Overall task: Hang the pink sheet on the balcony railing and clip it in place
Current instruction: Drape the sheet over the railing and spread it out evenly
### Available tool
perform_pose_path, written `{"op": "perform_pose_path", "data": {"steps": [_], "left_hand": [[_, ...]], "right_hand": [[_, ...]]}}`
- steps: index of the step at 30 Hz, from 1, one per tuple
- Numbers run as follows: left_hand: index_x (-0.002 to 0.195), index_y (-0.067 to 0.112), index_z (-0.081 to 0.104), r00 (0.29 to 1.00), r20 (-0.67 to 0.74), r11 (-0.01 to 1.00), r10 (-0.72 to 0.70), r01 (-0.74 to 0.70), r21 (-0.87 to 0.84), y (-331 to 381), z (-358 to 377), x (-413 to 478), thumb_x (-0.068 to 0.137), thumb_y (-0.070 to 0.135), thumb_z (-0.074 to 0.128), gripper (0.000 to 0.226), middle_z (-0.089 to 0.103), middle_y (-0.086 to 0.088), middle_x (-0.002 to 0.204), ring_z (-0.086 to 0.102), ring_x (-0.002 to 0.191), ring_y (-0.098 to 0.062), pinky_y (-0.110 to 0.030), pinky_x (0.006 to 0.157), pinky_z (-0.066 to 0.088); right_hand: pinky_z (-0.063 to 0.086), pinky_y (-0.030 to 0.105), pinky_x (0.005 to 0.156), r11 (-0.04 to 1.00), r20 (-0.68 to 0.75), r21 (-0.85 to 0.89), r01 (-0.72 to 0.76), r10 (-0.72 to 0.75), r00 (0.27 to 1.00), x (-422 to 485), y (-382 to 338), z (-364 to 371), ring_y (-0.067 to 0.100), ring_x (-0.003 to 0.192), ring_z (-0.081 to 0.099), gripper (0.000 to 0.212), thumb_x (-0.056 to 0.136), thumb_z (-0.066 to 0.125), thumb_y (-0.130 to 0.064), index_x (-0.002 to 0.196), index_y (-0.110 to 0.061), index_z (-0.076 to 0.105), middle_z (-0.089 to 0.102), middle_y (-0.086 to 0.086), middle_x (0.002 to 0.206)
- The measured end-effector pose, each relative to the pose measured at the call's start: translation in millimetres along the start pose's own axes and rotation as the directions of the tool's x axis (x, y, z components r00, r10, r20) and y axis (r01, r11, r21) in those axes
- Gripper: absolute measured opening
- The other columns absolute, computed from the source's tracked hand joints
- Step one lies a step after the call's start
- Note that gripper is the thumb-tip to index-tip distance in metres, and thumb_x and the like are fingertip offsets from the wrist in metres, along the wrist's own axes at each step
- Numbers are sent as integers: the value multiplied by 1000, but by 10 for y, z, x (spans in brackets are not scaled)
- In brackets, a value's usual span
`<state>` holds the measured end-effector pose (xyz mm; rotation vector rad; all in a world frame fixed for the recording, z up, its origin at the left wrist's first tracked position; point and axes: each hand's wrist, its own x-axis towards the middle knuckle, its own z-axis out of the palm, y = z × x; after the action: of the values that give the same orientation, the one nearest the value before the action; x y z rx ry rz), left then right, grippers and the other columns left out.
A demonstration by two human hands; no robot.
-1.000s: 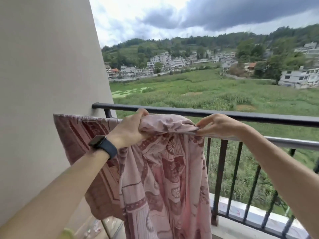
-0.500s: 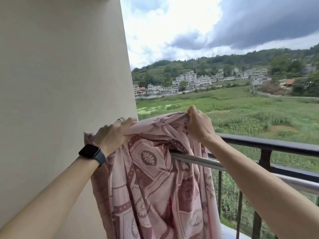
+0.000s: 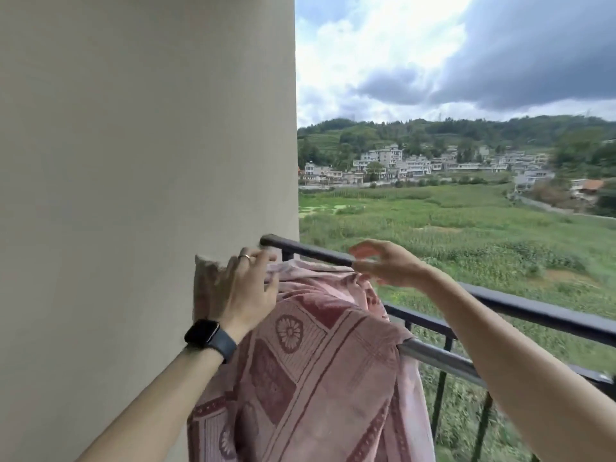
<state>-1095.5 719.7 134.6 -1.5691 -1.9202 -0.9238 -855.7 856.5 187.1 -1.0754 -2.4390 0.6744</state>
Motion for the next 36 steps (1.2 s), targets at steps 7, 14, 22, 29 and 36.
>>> {"op": "perform_pose_path", "data": {"steps": [7, 14, 22, 29, 36], "left_hand": [[104, 20, 61, 969, 103, 974, 227, -223, -46, 1068, 325, -895, 78, 87, 33, 78, 66, 2, 78, 62, 77, -23, -38, 64, 53], [105, 37, 71, 918, 265, 949, 294, -247, -197, 902, 48, -661, 90, 62, 51, 36, 75, 3, 87, 70, 87, -25, -40, 75, 57], [83, 24, 70, 896, 135, 850, 423, -445, 282, 881, -275, -320, 98, 31, 55, 22, 57, 1, 50, 60, 46, -27, -31, 45, 49], [95, 14, 72, 948, 309, 925, -76, 182, -333, 595, -295, 140, 103, 35, 45, 35, 72, -13, 86, 69, 83, -35, -36, 66, 51], [97, -12, 63, 809, 581, 541, -88, 529, -654, 77, -34, -10, 84, 65, 62, 78, 66, -17, 88, 63, 88, -28, -36, 86, 48]], "right_hand": [[51, 24, 90, 993, 296, -112, -31, 63, 953, -953, -110, -66, -7, 104, 62, 36, 85, 72, -45, 120, -43, 66, 65, -29, 118], [46, 12, 73, 993, 78, -119, 11, -2, 997, -1242, 184, 1, -16, 87, 64, 29, 80, 78, -43, 108, -44, 72, 70, -29, 104], [51, 26, 55, 868, -280, -468, 165, -323, 904, -964, 23, 116, 14, 66, 64, 28, 99, 54, -42, 103, -22, 72, 73, -5, 86], [44, 30, 64, 993, -223, 4, 115, -111, 968, -310, -406, 223, 18, 73, 56, 30, 106, 40, -31, 100, -11, 62, 61, 1, 86], [46, 32, 77, 960, 114, 278, -12, -21, 993, -200, -306, 296, 18, 78, 60, 50, 90, 64, -52, 105, -5, 71, 72, 13, 92]]}}
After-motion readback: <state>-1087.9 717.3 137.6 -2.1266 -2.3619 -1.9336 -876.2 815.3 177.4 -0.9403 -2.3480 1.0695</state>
